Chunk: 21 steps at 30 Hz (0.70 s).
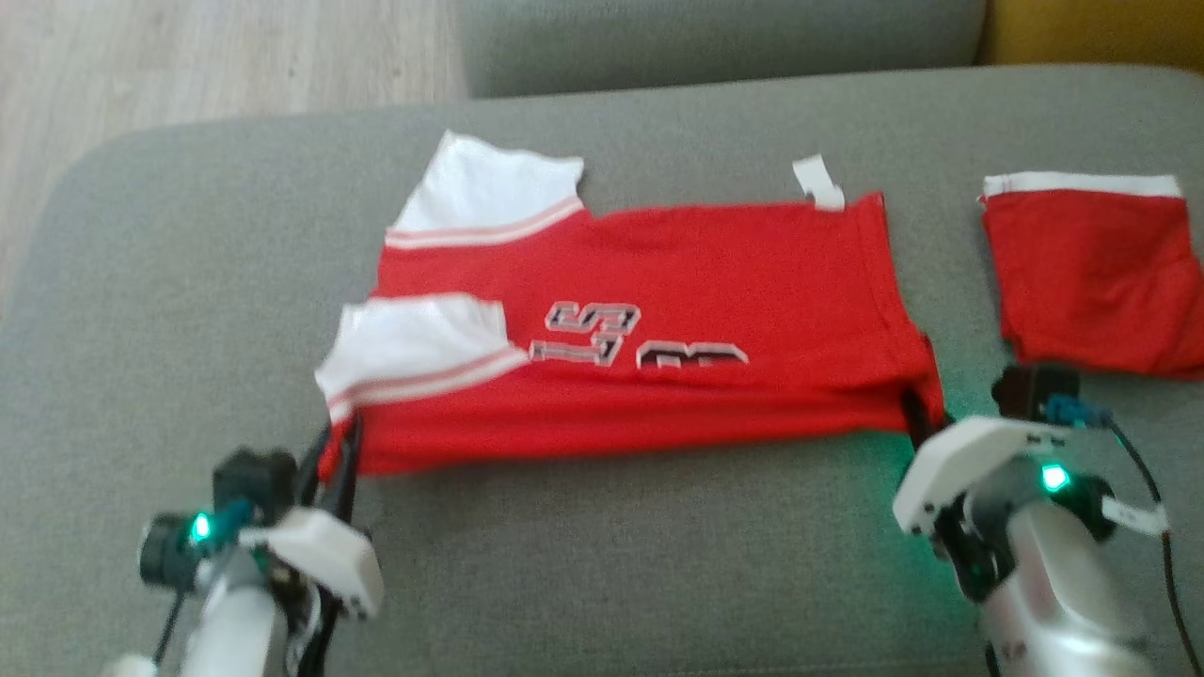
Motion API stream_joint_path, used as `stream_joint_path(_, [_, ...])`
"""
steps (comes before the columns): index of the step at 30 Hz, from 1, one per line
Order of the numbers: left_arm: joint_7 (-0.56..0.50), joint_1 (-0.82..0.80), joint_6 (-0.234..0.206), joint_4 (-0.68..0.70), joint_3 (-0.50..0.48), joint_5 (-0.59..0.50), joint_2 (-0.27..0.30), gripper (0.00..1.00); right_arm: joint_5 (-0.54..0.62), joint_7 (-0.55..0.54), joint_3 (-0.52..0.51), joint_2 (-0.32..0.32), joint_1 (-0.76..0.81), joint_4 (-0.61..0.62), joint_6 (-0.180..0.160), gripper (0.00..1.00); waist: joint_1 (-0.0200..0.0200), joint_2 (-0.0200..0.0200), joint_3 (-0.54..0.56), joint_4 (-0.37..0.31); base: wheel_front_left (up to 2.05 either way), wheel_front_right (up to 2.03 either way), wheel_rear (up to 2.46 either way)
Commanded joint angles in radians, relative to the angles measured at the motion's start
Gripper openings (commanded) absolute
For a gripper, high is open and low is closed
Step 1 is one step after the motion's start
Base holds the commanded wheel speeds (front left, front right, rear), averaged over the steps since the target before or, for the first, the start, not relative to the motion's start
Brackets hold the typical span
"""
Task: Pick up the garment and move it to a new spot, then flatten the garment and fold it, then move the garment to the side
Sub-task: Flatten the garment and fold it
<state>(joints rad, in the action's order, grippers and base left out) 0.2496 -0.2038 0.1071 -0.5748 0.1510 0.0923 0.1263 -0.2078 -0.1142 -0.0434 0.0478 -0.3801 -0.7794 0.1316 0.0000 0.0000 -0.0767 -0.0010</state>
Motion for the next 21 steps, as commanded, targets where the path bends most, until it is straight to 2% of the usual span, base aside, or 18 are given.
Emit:
stream_joint_path(1, [0.012,-0.008,0.0,0.038,-0.036,0.01,0.026,0.0,-0.006,-0.016,0.005,0.008,0.013,0.057,-0.001,0.0,0.0,0.0,0.022,0.002,0.0,0.0,0.0])
stream_joint_path(8, [0.005,0.064,0.003,0.057,-0.012,0.026,0.005,0.0,-0.023,-0.123,-0.048,0.008,0.169,0.259,-0.001,0.02,0.0,0.0,0.051,0.01,0.0,0.0,0.0])
stream_joint_path(9, [0.005,0.064,0.0,0.055,-0.008,0.024,0.002,0.32,-0.024,-0.129,-0.05,0.007,0.184,0.29,-0.001,0.5,0.0,0.0,0.052,0.01,0.0,0.0,0.0])
stream_joint_path(10, [0.005,0.062,-0.007,0.052,-0.004,0.019,0.002,1.0,-0.036,-0.142,-0.048,0.006,0.199,0.317,-0.001,1.0,0.0,0.0,0.051,0.01,0.0,0.0,0.0])
stream_joint_path(13, [0.006,0.048,-0.033,0.054,-0.008,0.02,-0.007,1.0,-0.054,-0.121,-0.052,0.004,0.222,0.417,-0.001,1.0,0.0,0.0,0.047,0.006,0.0,0.0,0.0])
stream_joint_path(15, [0.009,0.032,-0.049,0.079,-0.026,0.035,-0.015,1.0,-0.084,-0.063,-0.06,0.003,0.22,0.484,-0.001,1.0,0.0,0.0,0.037,0.001,0.0,0.0,0.0])
stream_joint_path(21, [0.012,0.004,-0.036,0.234,-0.067,0.074,-0.034,1.0,-0.154,0.063,-0.027,0.003,0.216,0.563,-0.001,1.0,0.0,0.0,0.009,-0.01,0.0,0.0,0.0])
